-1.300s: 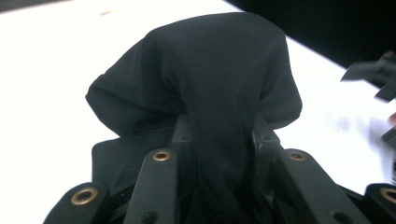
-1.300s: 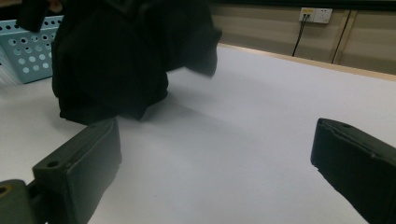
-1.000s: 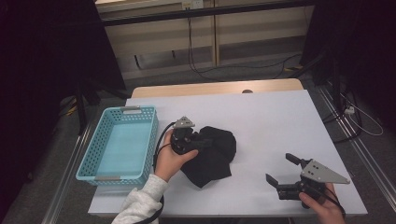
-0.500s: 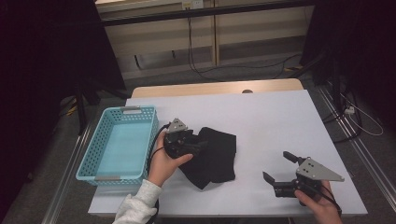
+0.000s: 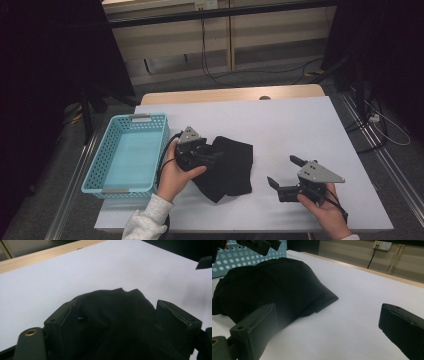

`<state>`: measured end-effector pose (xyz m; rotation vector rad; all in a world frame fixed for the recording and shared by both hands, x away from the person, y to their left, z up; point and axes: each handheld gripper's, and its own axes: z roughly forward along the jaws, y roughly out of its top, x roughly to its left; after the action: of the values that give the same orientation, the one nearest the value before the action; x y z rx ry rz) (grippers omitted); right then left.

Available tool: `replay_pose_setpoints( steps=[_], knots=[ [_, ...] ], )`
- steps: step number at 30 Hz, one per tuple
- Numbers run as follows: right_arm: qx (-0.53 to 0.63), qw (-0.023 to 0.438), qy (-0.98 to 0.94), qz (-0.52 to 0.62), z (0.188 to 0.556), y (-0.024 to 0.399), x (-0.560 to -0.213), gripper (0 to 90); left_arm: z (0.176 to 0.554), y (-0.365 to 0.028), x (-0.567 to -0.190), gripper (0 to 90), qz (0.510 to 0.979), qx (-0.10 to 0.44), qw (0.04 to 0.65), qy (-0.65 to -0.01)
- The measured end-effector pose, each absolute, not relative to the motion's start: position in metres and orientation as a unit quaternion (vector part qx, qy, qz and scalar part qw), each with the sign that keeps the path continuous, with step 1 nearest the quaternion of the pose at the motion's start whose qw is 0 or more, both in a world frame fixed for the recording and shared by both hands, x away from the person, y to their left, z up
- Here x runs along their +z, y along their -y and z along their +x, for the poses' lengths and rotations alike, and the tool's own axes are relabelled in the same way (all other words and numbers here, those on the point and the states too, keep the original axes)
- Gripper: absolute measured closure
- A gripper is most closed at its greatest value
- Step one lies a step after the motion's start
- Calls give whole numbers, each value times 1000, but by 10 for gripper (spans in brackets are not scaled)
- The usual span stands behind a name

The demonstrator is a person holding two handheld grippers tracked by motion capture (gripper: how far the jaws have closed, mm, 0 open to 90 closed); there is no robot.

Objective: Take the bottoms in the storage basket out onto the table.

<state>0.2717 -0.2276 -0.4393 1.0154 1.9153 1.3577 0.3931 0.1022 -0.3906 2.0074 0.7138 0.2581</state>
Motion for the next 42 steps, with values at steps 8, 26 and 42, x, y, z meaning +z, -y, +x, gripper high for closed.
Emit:
replay_pose_setpoints(
  steps=[8, 26, 42],
  knots=[
    [510, 277, -722, 377, 275, 227, -443, 15, 385, -91, -387, 429, 835, 101, 470, -268],
    [500, 270, -732, 376, 270, 229, -446, 15, 393, -88, -434, 722, 869, 59, 398, -289],
    [503, 265, -741, 357, 272, 218, -444, 16, 385, -103, -420, 863, 856, 52, 414, -304]
  ],
)
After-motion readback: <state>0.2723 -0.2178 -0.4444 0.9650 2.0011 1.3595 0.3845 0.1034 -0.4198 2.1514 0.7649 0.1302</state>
